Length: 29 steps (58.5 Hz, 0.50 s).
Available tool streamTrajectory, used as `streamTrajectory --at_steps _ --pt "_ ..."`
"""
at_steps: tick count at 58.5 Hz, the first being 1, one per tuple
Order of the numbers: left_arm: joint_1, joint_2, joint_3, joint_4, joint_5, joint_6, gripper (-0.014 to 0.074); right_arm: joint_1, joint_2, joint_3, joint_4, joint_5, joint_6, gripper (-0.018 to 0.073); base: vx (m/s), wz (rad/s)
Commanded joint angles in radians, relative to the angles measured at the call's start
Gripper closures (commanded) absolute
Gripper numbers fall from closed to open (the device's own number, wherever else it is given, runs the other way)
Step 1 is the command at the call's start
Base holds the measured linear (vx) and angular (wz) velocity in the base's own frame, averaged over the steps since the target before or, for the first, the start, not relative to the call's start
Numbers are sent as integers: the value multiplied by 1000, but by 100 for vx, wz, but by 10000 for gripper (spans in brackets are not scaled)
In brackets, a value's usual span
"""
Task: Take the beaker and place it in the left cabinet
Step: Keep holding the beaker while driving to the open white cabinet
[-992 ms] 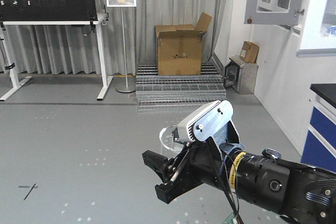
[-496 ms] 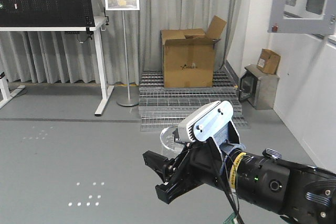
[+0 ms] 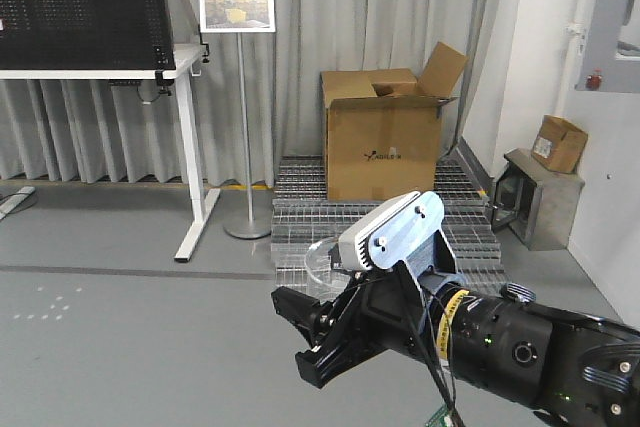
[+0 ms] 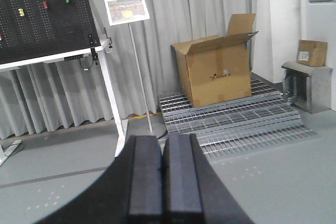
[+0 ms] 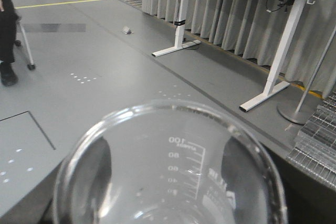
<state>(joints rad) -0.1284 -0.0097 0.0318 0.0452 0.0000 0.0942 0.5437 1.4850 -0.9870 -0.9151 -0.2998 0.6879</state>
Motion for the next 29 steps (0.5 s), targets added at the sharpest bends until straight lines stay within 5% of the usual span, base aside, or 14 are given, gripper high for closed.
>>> streamTrajectory --at_steps 1,29 --pt "-1 -19 16 -3 -75 -3 595 -4 -38 -35 17 -52 -5 565 68 -1" --pt "-1 -19 16 -3 -75 -3 595 -4 -38 -35 17 -51 -5 565 66 -5"
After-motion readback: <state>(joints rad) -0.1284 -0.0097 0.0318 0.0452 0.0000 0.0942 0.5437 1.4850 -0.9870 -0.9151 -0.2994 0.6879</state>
